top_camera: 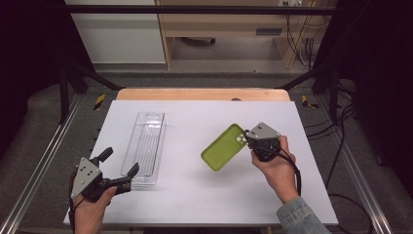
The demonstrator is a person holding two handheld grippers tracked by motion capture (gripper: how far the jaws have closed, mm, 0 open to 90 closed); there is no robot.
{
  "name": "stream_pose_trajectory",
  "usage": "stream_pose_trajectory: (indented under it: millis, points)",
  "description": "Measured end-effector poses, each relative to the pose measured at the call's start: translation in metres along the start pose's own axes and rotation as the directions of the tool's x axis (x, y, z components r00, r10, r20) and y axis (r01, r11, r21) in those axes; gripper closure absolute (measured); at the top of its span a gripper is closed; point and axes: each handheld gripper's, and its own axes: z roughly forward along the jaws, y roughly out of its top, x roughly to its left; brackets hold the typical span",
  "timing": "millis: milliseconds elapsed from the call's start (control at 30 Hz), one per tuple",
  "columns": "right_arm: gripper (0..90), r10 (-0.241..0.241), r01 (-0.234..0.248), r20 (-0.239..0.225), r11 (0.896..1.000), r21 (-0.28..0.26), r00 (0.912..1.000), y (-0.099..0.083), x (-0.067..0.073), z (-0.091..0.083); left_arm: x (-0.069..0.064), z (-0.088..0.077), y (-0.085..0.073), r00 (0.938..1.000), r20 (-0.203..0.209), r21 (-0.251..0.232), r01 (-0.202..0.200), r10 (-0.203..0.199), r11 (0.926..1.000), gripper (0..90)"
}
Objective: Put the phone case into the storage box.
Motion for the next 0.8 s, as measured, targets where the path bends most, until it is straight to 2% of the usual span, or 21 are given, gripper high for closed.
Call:
stream_pose_trajectory:
  millis: [67,133,233,500,800]
  points:
    - [88.1,-0.013,0.013,0.015,1.0,-0.003,0.9998,0.001,0.0,-0.001,-0.002,0.004,0.007,1.0,0.007,0.015,-0.007,0.007,0.9999,1.4]
    - [88.0,-0.018,0.018,0.023,1.0,-0.01,0.9996,0.001,-0.001,-0.001,-0.005,0.011,0.013,0.9993,0.023,0.038,-0.031,0.03,0.9988,1.1]
    - [88.1,-0.02,0.02,0.034,1.0,-0.018,0.9992,0.001,-0.001,-0.001,-0.007,0.018,0.021,0.9981,0.056,0.046,-0.029,0.026,0.9985,1.0]
    - [88.0,-0.046,0.049,0.068,0.998,-0.033,0.9966,0.002,-0.002,0.0,-0.012,0.035,0.043,0.9943,0.098,0.067,-0.049,0.042,0.9966,1.1]
    - [88.1,-0.076,0.081,0.096,0.996,-0.043,0.9924,0.004,0.0,0.005,-0.025,0.053,0.057,0.9873,0.137,0.092,-0.094,0.081,0.9913,1.1]
